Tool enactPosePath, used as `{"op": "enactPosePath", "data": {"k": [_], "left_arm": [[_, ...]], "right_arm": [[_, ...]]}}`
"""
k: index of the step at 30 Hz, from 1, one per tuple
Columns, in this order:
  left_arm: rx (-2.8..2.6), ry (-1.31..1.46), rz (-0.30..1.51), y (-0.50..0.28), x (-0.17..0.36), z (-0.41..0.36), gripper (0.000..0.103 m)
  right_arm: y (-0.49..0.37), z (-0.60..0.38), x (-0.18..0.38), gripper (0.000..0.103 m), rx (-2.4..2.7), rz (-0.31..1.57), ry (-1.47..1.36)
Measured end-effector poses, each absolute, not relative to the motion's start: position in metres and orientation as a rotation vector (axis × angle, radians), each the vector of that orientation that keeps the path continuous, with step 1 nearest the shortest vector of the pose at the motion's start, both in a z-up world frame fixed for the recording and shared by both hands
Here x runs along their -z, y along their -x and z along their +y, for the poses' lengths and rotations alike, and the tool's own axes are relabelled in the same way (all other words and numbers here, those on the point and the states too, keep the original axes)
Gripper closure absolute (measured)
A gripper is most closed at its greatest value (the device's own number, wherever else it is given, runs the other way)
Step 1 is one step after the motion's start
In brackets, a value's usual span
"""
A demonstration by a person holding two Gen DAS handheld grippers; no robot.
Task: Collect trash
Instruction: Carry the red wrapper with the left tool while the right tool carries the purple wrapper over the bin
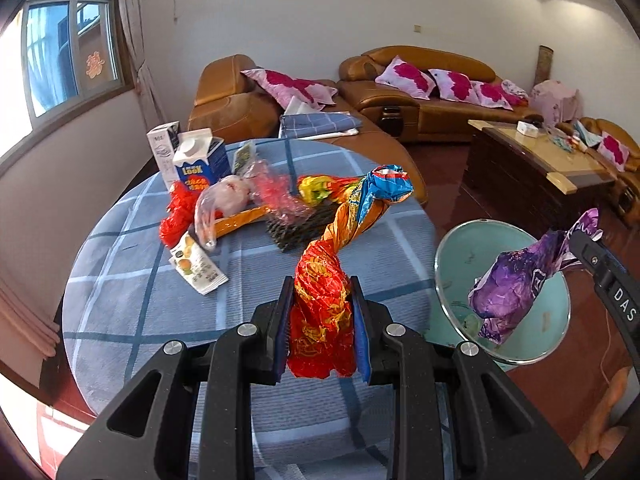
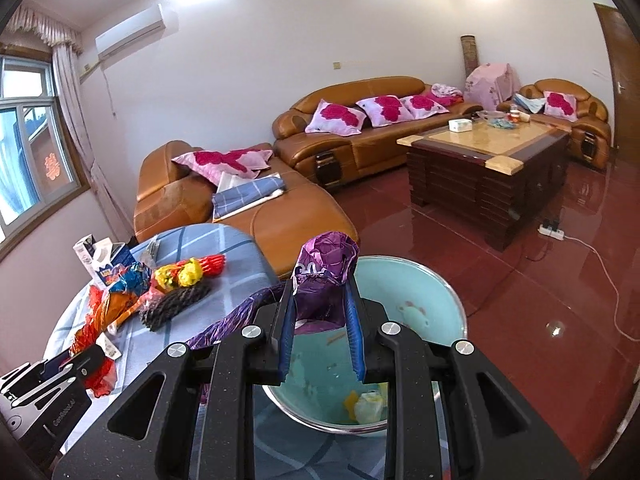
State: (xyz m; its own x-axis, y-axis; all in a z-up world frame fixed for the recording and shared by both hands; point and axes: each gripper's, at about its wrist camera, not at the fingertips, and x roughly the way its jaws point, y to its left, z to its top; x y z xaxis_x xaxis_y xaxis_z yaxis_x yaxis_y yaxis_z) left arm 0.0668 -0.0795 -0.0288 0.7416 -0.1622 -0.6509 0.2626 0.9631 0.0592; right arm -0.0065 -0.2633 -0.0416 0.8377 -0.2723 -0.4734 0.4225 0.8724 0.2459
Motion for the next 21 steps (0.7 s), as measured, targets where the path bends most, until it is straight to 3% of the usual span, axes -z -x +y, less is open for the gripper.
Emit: {"op": "enactPosePath", "data": {"k": [21], "left_arm": [[0.327,-0.22,0.673,-0.064,0.024,-0.144,0.077]], "right_arm": [[0.019,-0.315,0.05,0.079,0.506,0.432,-0.396]]}}
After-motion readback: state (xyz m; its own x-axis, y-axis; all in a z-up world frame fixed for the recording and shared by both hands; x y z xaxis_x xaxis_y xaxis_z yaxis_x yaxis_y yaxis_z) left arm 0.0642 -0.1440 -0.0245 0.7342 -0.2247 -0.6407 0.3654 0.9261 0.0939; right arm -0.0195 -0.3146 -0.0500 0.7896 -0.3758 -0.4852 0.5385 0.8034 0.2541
